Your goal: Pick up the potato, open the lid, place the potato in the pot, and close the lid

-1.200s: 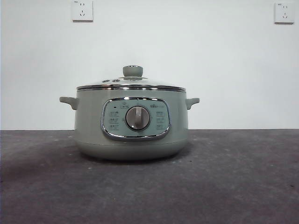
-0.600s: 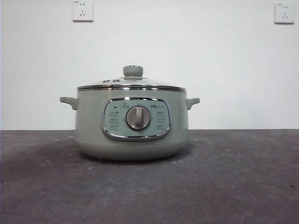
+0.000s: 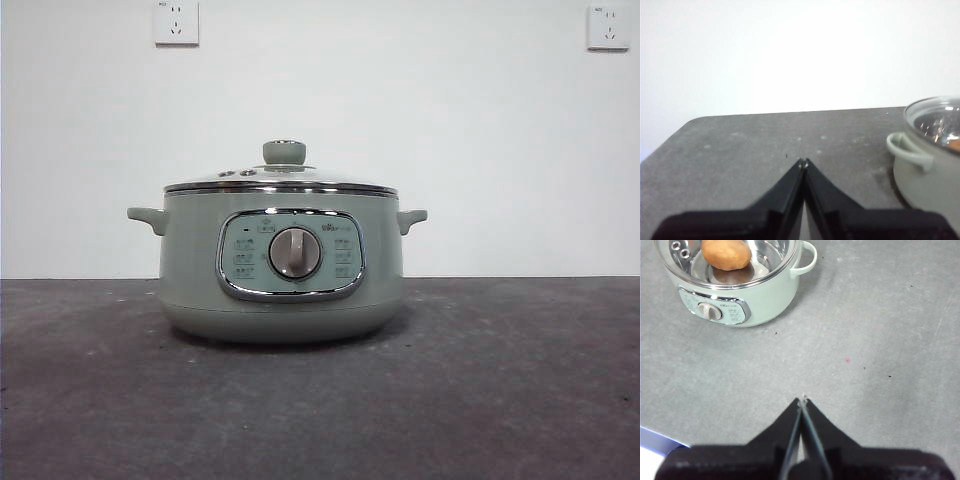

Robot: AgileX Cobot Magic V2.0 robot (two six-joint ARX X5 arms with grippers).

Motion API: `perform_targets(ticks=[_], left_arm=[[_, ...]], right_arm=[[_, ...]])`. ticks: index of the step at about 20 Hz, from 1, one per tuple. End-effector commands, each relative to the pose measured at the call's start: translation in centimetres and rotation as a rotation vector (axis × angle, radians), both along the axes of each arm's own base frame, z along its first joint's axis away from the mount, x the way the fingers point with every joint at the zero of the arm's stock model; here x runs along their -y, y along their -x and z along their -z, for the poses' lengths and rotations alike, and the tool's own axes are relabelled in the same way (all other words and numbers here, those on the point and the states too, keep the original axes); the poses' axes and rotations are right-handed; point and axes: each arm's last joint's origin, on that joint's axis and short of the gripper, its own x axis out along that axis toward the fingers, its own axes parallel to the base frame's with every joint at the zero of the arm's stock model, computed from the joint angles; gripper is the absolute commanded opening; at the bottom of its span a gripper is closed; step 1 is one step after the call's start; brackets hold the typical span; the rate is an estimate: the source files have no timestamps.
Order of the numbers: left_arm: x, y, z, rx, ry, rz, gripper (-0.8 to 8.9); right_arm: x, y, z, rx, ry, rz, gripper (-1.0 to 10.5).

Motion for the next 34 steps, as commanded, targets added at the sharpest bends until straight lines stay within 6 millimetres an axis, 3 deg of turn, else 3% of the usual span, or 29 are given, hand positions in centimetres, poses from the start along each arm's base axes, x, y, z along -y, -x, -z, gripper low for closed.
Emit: perform_targets(ticks=[1,8,12,26,29,32,34], left_arm=[[0.0,0.1,2.4,-0.017,-0.013,-0.003,-0.02],[0.1,0.2,5.0,-0.036,-0.014,0.135,-0.02],[0.1,0.3,6.3,-0.146,-0.012,0.147,-0.02],[0.1,0.1,6.8,-0.211,-0.010,0.151,-0.02],[0.1,0.1,6.9,-0.221,-0.009,0.150,-0.02],[0.1,0.0,6.9,-0.224,-0.010,0.150,-0.02],[0.1,0.0,6.9,-0.225,-0.009,0.150,-0.02]], right_arm=[[0.0,0.0,0.4,-0.022,0.030,0.005,0.0],[-0.1,-0.1,0.5,-0.024,0.033,0.005,0.0],[-0.1,-0.1,0.5,-0.024,0.033,0.005,0.0],[-0.1,-0.1,0.5,-0.024,0.033,0.005,0.0],[0.9,-0.5,0.5,0.014,0.081,0.070,0.0],[2.7,-1.9,3.1,0.204,0.081,0.112,0.0],[4.5,-2.3,7.2,0.362,-0.081,0.188,0.0]])
